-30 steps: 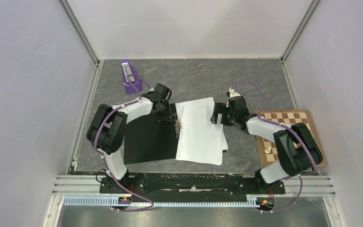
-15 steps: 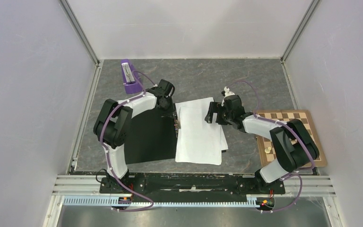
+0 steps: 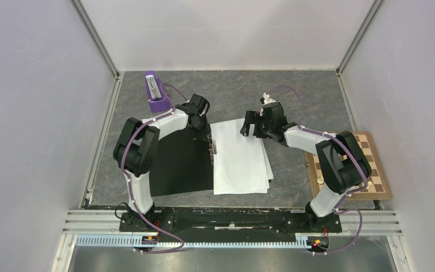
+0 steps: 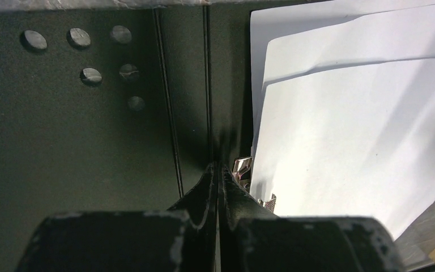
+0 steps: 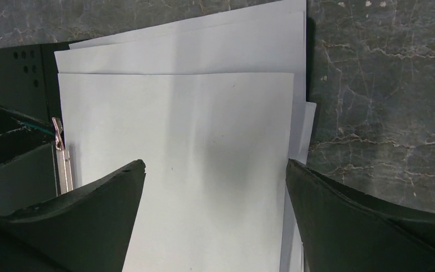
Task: Put the files into the folder
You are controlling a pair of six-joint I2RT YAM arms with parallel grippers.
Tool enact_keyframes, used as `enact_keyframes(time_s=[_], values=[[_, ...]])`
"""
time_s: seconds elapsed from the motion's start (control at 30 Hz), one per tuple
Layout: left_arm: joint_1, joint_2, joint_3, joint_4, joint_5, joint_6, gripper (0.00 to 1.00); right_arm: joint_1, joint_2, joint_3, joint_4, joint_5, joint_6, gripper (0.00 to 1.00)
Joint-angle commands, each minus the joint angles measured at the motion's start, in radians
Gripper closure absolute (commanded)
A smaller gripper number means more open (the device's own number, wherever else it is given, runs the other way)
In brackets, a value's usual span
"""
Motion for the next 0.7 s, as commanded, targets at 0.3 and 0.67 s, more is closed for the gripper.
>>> enact_keyframes(time_s=[0.3, 0.67], values=[[0.002, -0.022, 0.062, -0.037, -0.053, 0.052, 0.93, -0.021, 0.038, 0.140, -0.160, 0.129, -0.075, 0.02], [0.003, 0.024, 0.337, -0.097, -0.073, 0.098, 0.84, 0.239, -0.431, -0.240, -0.346, 0.296, 0.021, 0.10]])
